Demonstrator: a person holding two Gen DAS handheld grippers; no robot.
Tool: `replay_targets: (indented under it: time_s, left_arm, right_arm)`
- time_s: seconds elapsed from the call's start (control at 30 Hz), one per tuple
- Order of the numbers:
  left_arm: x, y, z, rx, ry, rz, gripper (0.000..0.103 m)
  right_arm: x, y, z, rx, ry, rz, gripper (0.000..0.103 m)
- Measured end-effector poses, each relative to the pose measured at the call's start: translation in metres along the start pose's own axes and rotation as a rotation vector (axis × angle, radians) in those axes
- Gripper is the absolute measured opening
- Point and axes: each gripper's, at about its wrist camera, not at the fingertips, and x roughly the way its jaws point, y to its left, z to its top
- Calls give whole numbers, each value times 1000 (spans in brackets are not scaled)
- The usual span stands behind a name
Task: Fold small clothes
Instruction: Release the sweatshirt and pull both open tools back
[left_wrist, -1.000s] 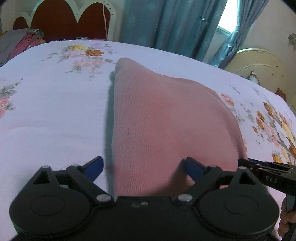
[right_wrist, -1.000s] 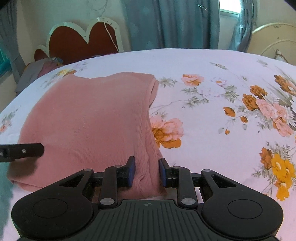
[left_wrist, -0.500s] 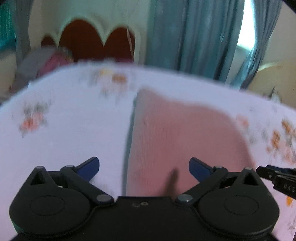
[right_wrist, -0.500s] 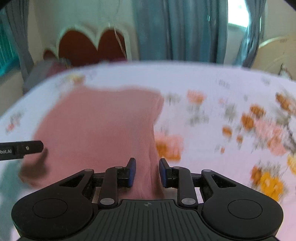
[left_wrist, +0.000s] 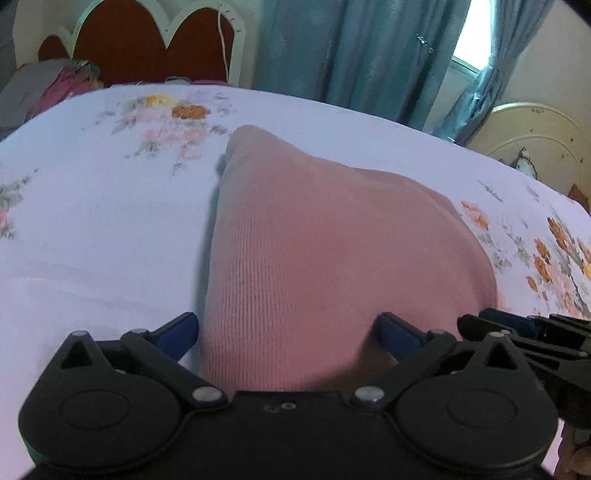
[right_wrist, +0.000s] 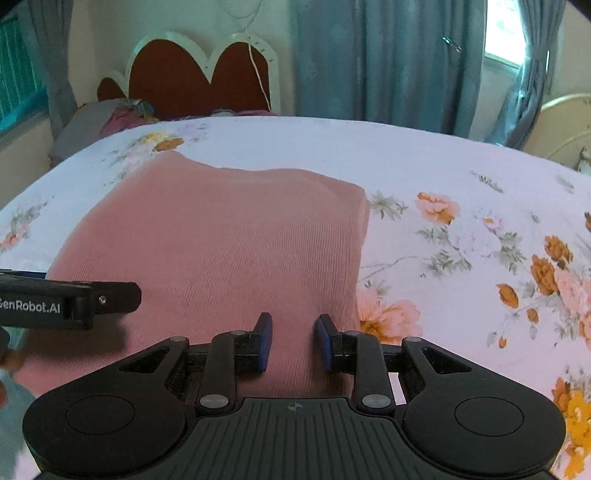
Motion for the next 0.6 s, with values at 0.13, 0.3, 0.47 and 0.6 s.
replay_targets:
  time_s: [0.13, 0.3, 0.47, 0.6]
  left_arm:
    - [-9, -12, 4, 34, 1, 78, 103]
    - [-50, -32, -10, 91, -75, 144, 103]
    - [-106, -49, -37, 92, -120, 173, 103]
    - [-159, -69, -63, 123, -145, 182, 103]
  right_arm:
    - [-13, -7, -2, 64, -8, 39, 27]
    - [-56, -10, -17, 122, -34, 87, 28]
    - [-119, -11, -47, 109, -89, 121, 77]
    - [-176, -9, -75, 65, -110, 124, 77]
